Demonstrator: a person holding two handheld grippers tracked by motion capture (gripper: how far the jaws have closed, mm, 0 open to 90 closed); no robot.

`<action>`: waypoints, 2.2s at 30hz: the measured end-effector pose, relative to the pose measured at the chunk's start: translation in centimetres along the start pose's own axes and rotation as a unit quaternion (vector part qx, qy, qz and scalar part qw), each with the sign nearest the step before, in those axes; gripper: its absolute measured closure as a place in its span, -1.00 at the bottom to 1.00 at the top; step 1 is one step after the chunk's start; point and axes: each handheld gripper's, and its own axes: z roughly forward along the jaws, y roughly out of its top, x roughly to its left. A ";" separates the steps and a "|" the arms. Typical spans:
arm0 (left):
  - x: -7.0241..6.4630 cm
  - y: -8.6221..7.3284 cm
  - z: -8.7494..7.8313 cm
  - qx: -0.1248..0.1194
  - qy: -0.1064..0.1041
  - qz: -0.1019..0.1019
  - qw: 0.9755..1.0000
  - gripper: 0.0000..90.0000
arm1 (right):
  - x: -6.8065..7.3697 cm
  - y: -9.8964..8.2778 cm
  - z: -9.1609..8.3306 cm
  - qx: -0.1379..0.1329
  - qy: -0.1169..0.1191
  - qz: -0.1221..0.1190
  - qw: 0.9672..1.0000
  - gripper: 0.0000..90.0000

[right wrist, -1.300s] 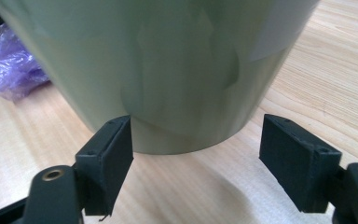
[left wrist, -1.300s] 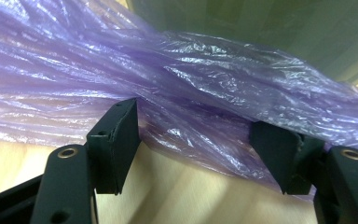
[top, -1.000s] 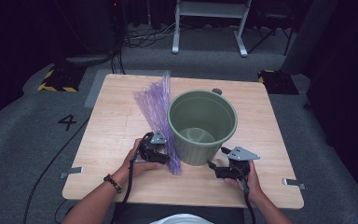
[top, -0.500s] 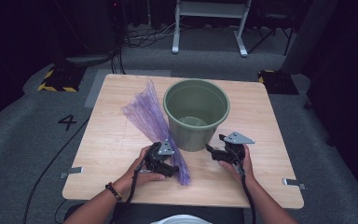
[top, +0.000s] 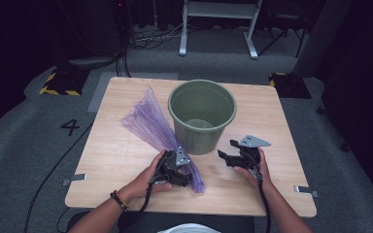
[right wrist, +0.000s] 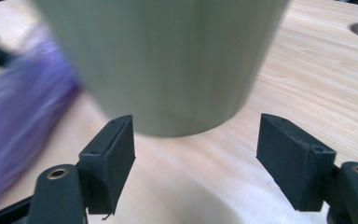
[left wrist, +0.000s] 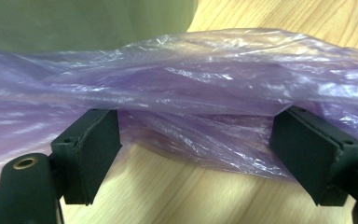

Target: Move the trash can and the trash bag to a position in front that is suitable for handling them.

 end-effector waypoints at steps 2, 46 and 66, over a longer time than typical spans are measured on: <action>0.1 -0.2 -0.9 -0.019 -0.016 0.013 1.000 -0.64 | 0.6 -0.1 -1.0 0.004 0.036 -0.011 0.999 -0.27; 8.1 -6.2 -7.7 -0.066 0.026 -0.037 0.997 -0.63 | -1.7 -3.5 -4.8 0.073 0.033 -0.106 0.991 0.75; 11.8 -8.5 -7.4 -0.049 -0.054 -0.084 0.994 -0.47 | -8.3 -3.4 -6.8 0.003 -0.162 0.042 0.986 -0.33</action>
